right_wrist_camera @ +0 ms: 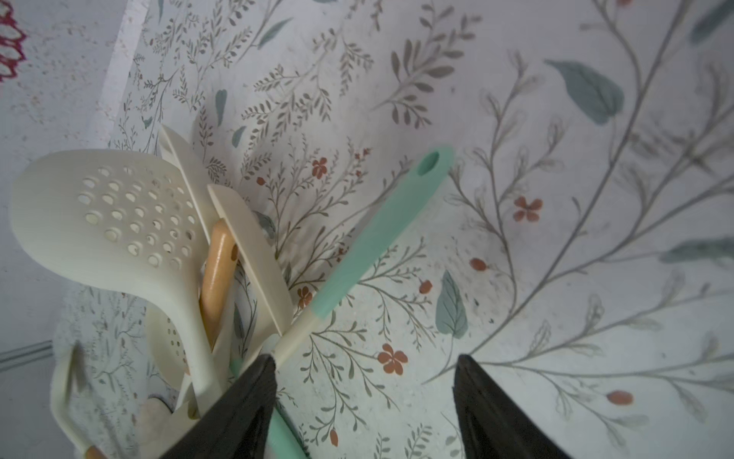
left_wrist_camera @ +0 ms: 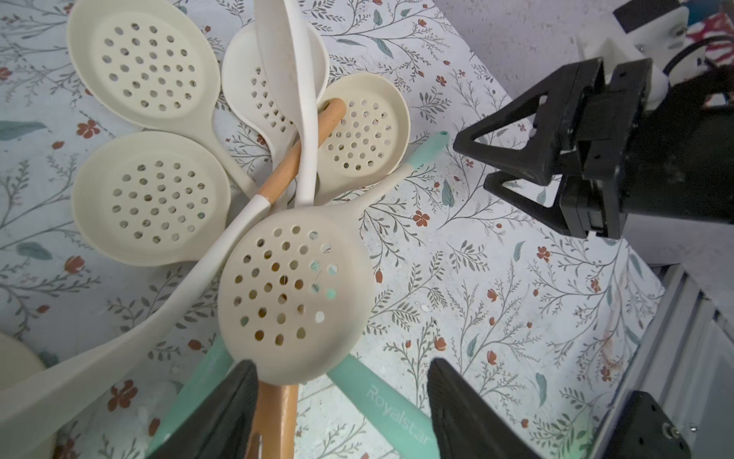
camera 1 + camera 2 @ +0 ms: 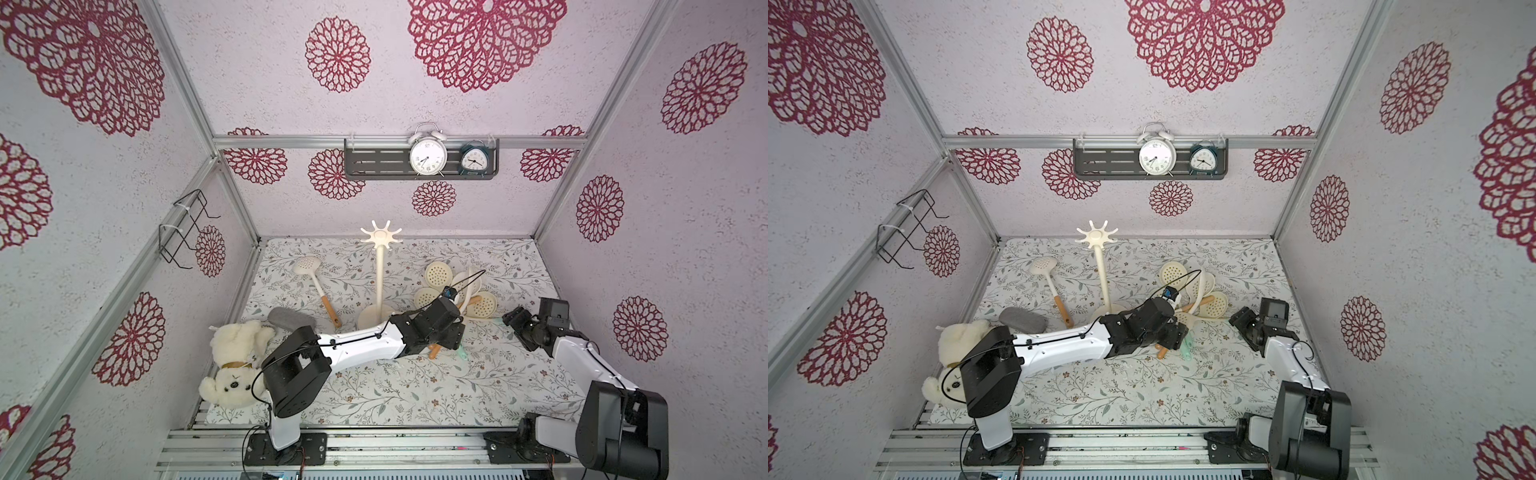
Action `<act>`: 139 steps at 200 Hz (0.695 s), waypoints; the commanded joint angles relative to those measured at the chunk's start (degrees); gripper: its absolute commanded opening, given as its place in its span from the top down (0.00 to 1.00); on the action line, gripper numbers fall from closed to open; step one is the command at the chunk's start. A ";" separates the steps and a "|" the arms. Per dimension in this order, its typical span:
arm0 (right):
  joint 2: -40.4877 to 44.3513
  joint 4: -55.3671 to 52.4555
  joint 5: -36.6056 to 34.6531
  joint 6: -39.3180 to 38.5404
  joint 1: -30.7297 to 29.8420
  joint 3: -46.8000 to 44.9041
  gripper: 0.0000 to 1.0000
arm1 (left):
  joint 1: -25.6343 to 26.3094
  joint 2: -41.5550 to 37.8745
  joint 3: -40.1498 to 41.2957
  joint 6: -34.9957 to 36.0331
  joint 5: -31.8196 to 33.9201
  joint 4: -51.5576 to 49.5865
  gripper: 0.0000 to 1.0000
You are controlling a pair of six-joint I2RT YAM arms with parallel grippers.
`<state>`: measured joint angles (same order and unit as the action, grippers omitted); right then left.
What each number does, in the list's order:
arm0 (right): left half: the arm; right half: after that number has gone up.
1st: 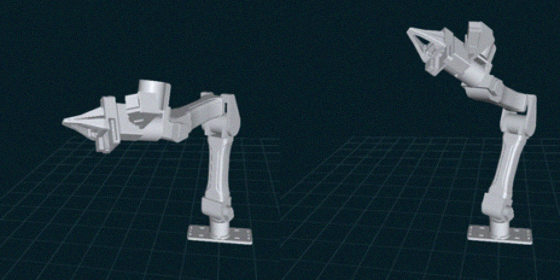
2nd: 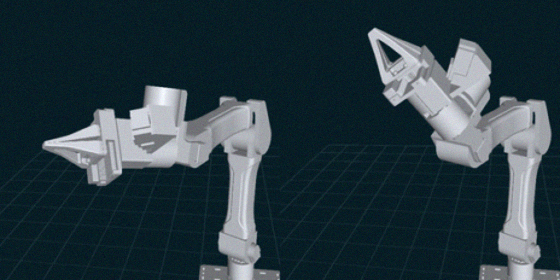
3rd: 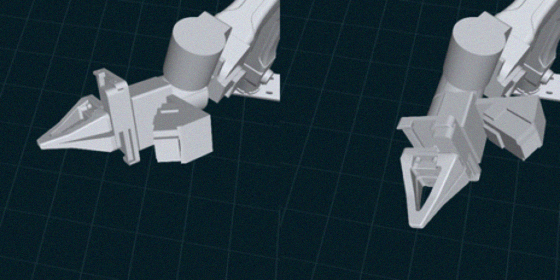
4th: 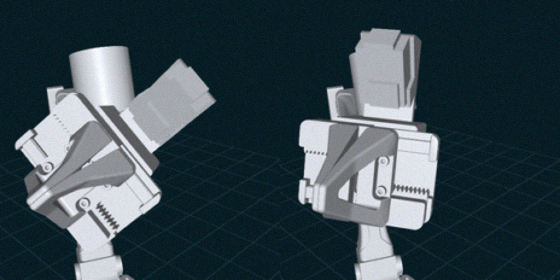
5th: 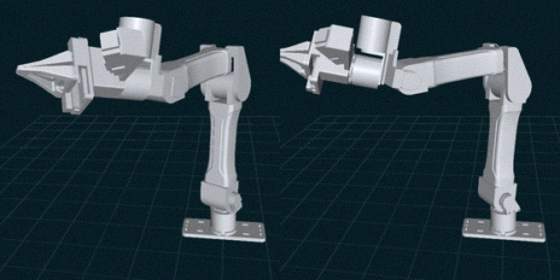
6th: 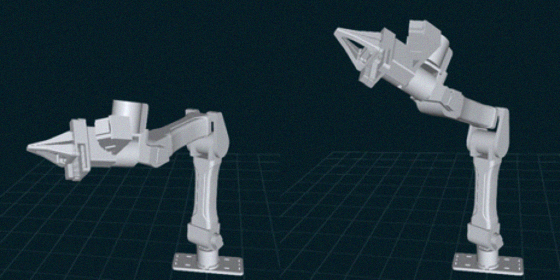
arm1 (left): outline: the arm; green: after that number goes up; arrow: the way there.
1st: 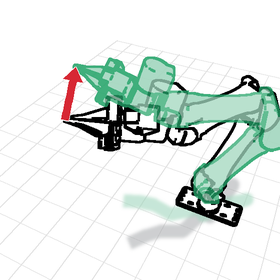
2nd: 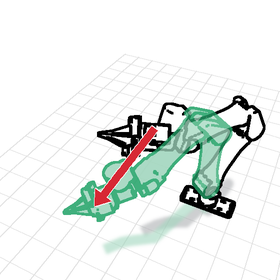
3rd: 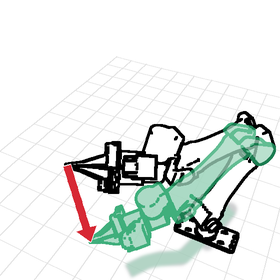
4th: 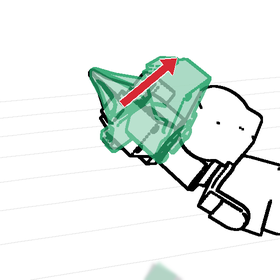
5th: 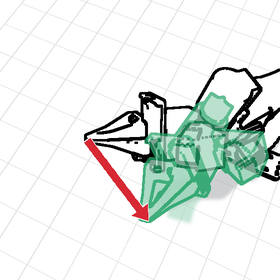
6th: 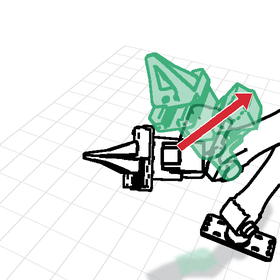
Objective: Hang the skimmer on the kitchen utensil rack
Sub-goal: Pick up the skimmer from the center of the board.
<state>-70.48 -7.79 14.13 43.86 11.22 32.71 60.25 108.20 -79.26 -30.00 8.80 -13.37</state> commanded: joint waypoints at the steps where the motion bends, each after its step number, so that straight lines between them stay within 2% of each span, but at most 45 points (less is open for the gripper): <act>1: 1.76 8.82 7.48 11.24 1.69 -1.86 0.27 | 0.41 2.90 -4.22 5.56 0.03 -5.12 0.32; 39: -1.50 14.15 7.51 17.67 1.79 -3.36 0.33 | 0.53 8.00 -8.18 7.19 -3.08 -7.40 0.37; 66: -5.57 16.67 7.39 18.62 1.81 -3.14 0.37 | 0.48 8.14 -7.66 6.83 -3.65 -6.98 0.38; 122: -13.77 22.19 10.94 19.56 1.64 -2.36 0.40 | 0.68 9.64 -8.36 7.05 -6.31 -6.77 0.38; 139: -16.25 23.81 12.00 19.68 1.66 -1.54 0.45 | 0.80 9.61 -8.27 7.02 -6.63 -6.74 0.38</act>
<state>-84.09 12.03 23.75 62.61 12.93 29.32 60.27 116.44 -86.63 -23.62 4.23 -19.40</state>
